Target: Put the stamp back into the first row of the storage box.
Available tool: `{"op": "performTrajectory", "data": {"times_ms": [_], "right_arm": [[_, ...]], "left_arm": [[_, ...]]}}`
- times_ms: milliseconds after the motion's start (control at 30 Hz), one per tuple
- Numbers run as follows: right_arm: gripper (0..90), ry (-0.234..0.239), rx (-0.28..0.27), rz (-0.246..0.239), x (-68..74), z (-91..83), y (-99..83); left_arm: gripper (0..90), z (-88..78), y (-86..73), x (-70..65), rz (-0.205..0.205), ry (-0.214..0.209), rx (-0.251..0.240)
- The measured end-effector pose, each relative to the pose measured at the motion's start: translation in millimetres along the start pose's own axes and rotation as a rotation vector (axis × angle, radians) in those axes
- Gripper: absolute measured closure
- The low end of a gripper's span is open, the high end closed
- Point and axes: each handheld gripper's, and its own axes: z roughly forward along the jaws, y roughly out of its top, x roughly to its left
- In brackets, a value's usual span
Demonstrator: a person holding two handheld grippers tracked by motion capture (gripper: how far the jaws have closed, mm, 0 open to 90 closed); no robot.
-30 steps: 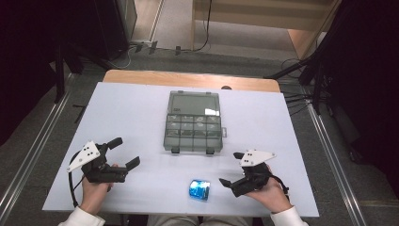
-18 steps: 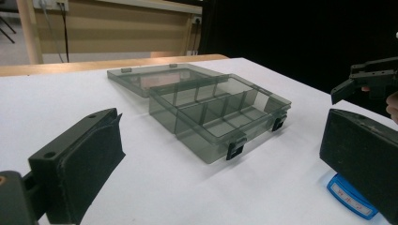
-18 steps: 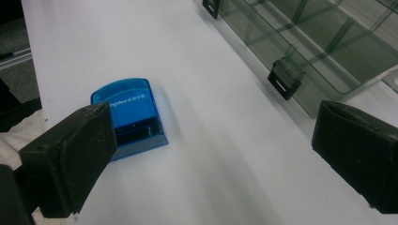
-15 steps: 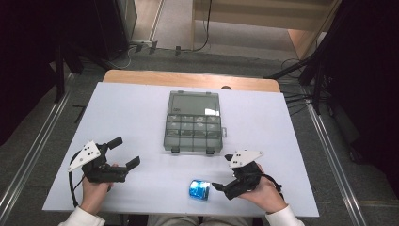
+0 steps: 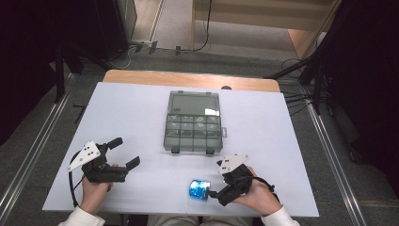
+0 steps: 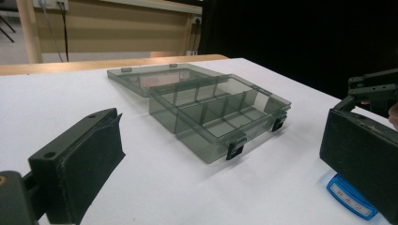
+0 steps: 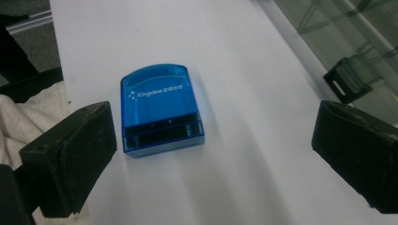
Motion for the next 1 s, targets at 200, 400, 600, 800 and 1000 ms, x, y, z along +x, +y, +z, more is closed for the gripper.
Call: {"op": "performTrajectory", "data": {"times_ms": [200, 400, 600, 800, 1000], "right_arm": [[2.6, 0.025, 0.032, -0.028, 5.5, 9.1, 2.7], [4.9, 0.041, 0.055, -0.060, 11.0, 18.5, 4.5], [7.6, 0.041, 0.086, -0.090, 16.0, 27.8, 5.8], [14.4, 0.035, 0.086, -0.089, 17.7, 32.6, 7.6], [26.6, 0.055, 0.070, -0.123, 21.0, 34.1, 8.5]], "left_arm": [[0.0, -0.1, 0.0, 0.1, 0.000, -0.001, -0.001], [0.0, 0.0, 0.0, -0.1, 0.000, -0.002, 0.000], [0.0, 0.2, 0.0, 0.2, -0.002, -0.003, 0.000], [0.0, 0.2, 0.0, 0.2, -0.004, -0.005, -0.001], [0.0, 0.1, -0.3, 0.9, -0.008, -0.005, 0.000]]}}
